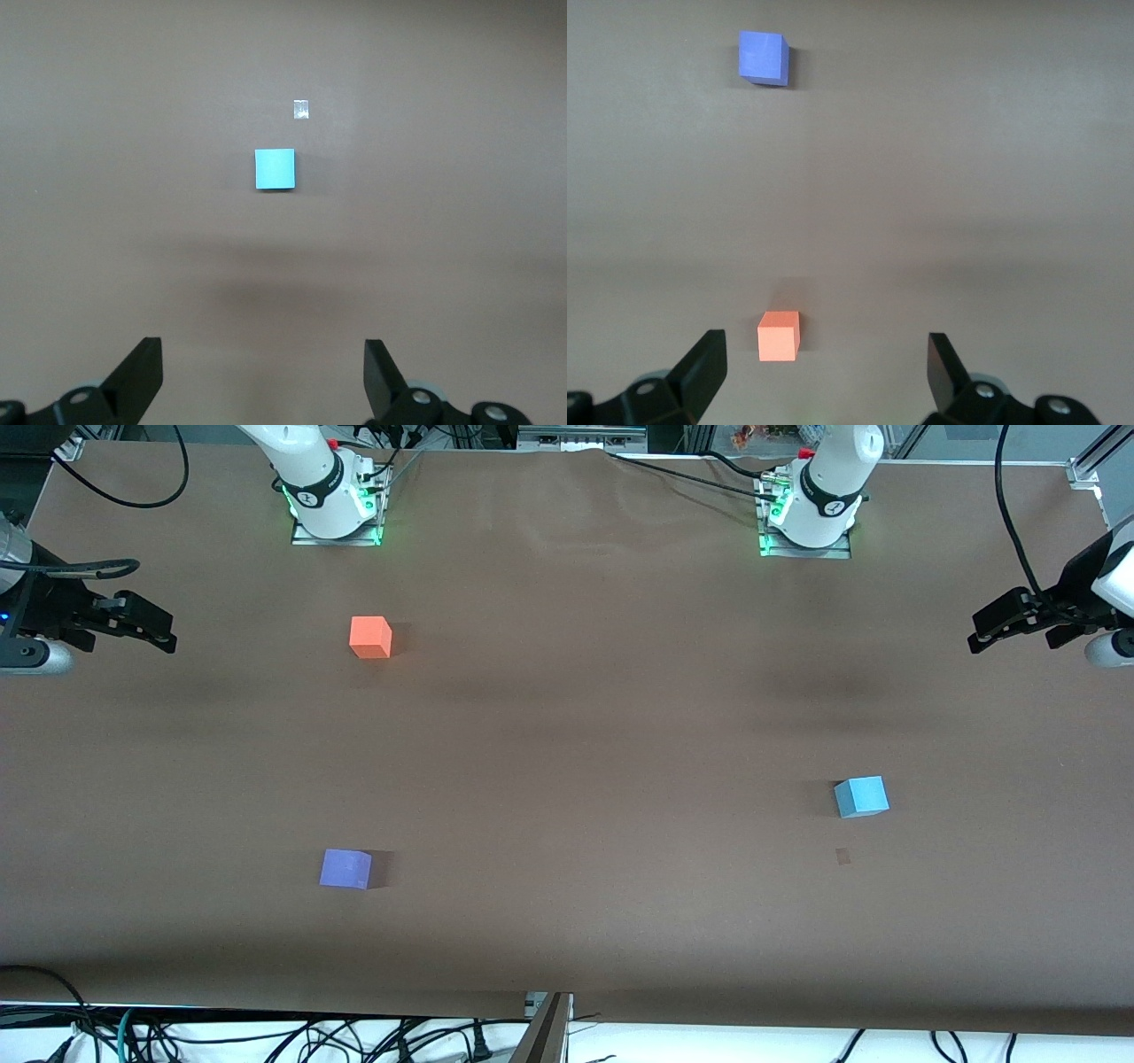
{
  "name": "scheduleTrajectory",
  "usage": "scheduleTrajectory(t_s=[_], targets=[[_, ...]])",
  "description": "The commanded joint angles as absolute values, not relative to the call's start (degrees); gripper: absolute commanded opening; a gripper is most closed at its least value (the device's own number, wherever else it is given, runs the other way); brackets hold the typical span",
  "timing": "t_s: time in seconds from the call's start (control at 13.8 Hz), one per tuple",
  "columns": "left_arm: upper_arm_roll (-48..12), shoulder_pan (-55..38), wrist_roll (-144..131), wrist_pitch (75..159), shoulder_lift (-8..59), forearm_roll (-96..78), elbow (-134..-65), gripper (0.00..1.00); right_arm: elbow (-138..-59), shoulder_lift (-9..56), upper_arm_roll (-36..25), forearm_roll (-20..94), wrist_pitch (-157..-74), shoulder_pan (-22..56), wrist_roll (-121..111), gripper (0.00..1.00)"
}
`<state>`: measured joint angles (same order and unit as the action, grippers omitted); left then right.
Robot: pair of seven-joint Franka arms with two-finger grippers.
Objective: Place blue block between orange and purple blocks
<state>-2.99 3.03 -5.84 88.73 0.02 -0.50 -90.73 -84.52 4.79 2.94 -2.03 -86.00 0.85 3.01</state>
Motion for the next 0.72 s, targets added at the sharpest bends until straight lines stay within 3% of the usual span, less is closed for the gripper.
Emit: scheduleTrajectory(t_s=[0.0, 0.65], targets=[[-3.25, 3.60, -4.31, 87.28, 0.88, -1.49, -88.59, 1.00, -83.32, 5.19, 2.99, -1.05, -85.69, 0.70, 2.55, 1.00], [-2.99, 3.60, -3.95, 87.28, 0.97, -1.41, -88.68, 1.00, -83.32, 5.19, 2.99, -1.06, -85.69, 0.62, 2.46, 1.00]])
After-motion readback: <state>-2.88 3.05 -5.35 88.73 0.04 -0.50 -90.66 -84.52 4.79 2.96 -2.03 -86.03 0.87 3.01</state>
